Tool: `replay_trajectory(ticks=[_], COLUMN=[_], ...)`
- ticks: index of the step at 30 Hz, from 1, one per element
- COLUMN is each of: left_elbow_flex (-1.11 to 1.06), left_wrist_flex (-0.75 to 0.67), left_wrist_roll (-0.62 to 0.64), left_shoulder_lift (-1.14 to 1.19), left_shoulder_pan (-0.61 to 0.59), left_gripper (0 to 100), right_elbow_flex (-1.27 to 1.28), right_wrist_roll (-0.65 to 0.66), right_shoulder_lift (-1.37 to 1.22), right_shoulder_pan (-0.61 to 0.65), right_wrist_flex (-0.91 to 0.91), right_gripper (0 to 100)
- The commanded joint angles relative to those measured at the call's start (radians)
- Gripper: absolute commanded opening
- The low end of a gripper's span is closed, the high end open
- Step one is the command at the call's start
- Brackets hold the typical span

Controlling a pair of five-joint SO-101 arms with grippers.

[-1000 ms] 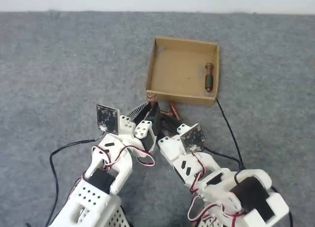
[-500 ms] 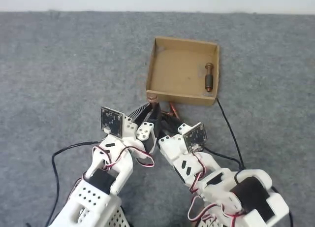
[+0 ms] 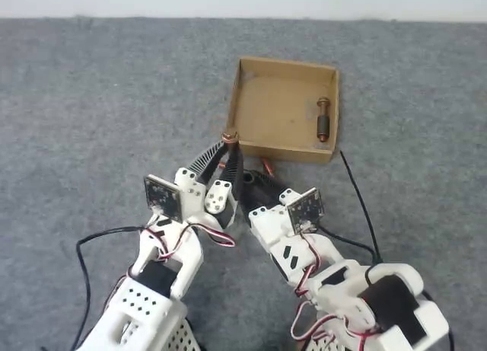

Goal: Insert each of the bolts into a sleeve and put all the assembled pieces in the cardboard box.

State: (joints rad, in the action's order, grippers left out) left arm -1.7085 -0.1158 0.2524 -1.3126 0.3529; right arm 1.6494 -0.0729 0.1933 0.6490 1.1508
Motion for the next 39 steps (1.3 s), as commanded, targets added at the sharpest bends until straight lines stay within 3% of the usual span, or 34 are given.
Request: replay_trajectory(ticks=[1, 20, 39], left_elbow_flex=[0.018, 0.018, 0.018], left_wrist_flex=[0.003, 0.084, 0.035], left_wrist_roll=[-0.052, 0.032, 0.034], left_shoulder_lift=[-0.009, -0.008, -0.008], left_shoulder_pan=[0.032, 0.052, 0.04], left_gripper=[1, 1, 1], right_elbow_flex=[0.008, 0.018, 0.018], right_wrist_roll=[-0.006, -0.006, -0.005], right_shoulder_lift=[0.008, 0.008, 0.016], right_shoulder_pan=[0.002, 0.019, 0.059], right_wrist_flex=[-0.002, -0.002, -0.071], right_gripper=[0.7, 0.7, 0.7])
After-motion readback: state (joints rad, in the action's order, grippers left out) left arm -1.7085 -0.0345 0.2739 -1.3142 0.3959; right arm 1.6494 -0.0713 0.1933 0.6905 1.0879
